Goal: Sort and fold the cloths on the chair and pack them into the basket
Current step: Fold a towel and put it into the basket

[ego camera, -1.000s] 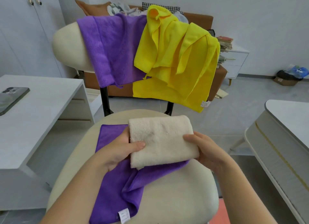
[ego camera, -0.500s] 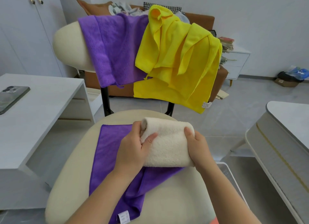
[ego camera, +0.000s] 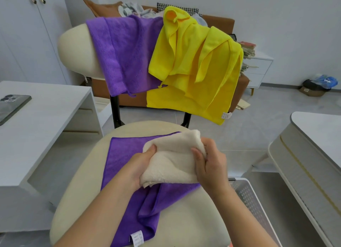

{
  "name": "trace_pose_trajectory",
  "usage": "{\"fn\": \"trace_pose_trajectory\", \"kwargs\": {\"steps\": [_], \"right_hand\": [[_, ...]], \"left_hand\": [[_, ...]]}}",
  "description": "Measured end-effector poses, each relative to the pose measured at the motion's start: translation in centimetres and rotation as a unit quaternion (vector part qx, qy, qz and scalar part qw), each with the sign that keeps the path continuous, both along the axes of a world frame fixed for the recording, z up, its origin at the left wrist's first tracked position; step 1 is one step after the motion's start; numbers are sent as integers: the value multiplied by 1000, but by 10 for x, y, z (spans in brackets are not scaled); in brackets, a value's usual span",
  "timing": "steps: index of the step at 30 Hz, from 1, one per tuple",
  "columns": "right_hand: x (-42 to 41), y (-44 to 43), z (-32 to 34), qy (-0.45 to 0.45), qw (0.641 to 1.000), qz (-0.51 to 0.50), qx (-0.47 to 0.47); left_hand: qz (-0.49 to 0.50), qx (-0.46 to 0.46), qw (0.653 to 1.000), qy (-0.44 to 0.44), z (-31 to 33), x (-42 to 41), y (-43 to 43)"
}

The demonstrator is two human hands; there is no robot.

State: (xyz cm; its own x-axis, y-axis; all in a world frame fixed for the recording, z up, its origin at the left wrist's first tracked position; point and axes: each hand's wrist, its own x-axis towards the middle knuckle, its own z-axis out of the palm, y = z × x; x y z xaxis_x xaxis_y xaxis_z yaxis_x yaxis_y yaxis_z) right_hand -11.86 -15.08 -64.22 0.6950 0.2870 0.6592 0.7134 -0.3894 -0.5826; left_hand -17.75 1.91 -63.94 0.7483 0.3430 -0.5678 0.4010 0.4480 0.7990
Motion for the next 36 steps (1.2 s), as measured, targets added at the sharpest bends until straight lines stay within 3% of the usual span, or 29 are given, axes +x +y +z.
{"fn": "trace_pose_trajectory", "kwargs": {"steps": [3,5,7,9,11,16,20,26,32,36], "right_hand": [[-1,4,-1,-32,999,18,-27],[-2,5,4,32,999,1,-1],[1,4,10,139,989,-21,52],[4,-1,18,256,962,-40,85],[5,-8,25,344,935,-42,82],[0,-51,38,493,863,-23,107],[10,-109,45,530,836,-2,142],[37,-206,18,514,832,-51,204],[65,-284,-38,502,833,-122,198],[84,-316,-97,525,822,-192,109]], "left_hand": [[-17,-55,998,-6,-6,0,6],[-20,57,998,-31,-5,0,5],[12,225,969,-102,6,-4,1],[11,302,938,-169,18,-13,-6],[-3,314,929,-195,22,-18,-13],[9,275,947,-164,16,-14,-44],[-21,241,958,-155,19,13,-87],[-129,157,973,-108,11,64,-180],[-193,207,959,-11,-37,113,-272],[-222,267,931,112,-93,131,-314]]}}
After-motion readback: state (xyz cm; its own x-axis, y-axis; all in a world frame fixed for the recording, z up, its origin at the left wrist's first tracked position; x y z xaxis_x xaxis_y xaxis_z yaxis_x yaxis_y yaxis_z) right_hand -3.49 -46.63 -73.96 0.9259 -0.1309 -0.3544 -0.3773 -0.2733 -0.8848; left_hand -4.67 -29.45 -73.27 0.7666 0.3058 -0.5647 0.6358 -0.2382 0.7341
